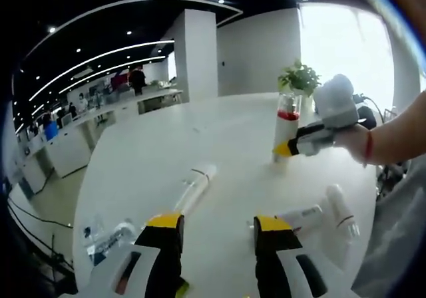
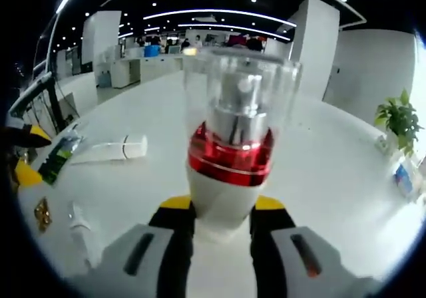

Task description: Arrange the skincare products in the storage area until every visible bottle or jar stands upright without overlapping.

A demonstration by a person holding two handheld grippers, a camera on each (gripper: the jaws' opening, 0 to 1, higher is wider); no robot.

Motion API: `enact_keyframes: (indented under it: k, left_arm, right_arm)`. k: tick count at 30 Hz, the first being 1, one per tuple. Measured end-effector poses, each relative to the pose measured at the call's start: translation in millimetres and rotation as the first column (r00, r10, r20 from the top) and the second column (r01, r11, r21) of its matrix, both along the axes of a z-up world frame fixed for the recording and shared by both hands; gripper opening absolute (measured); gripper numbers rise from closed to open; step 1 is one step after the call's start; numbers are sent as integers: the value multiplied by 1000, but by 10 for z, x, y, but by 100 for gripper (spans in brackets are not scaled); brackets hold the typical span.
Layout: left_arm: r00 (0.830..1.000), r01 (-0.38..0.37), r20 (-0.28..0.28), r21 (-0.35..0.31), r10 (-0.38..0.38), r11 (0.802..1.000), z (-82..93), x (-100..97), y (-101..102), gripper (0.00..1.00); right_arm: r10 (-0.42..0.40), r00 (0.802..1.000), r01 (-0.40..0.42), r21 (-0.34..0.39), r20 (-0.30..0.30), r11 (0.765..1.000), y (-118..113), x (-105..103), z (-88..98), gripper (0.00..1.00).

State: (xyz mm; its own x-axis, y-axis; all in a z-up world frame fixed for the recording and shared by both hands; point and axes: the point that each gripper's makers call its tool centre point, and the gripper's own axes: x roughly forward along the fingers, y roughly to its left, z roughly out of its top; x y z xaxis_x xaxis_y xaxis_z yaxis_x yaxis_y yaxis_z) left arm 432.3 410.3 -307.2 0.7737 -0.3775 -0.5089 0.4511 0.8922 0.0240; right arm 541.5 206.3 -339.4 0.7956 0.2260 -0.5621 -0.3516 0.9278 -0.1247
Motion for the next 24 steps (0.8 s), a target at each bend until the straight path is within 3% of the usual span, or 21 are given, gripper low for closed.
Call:
enact_keyframes:
  k: [5, 8, 14, 17, 19, 24]
  left_arm:
    - [1000, 2, -9, 4, -2, 1000, -29, -8, -1, 44]
    - [1000, 1, -16, 2, -1, 1000, -42, -11, 0, 44]
    - [999, -2, -40, 4, 2, 1000, -97, -19, 12, 44]
    - [999, -7, -50, 3, 7, 1000, -118, -22, 21, 44]
    - [998, -9, -54, 4, 9, 1000, -128, -17, 33, 44]
    - [998, -22, -56, -3, 22, 1000, -123, -12, 47, 44]
  right_arm:
    - [56, 998, -57, -11, -17, 998, 22, -40, -24, 34]
    - [107, 993, -105, 33, -52, 994, 91, -153, -62, 42]
    - [163, 985, -165, -16, -62, 986, 38, -323, -39, 46]
    - [220, 975, -219, 36, -30, 975, 97, -449, 100, 51]
    - [255, 967, -254, 30, -21, 967, 112, -544, 174, 52]
    - [346, 936, -349, 43, 63, 936, 249, -739, 461, 51]
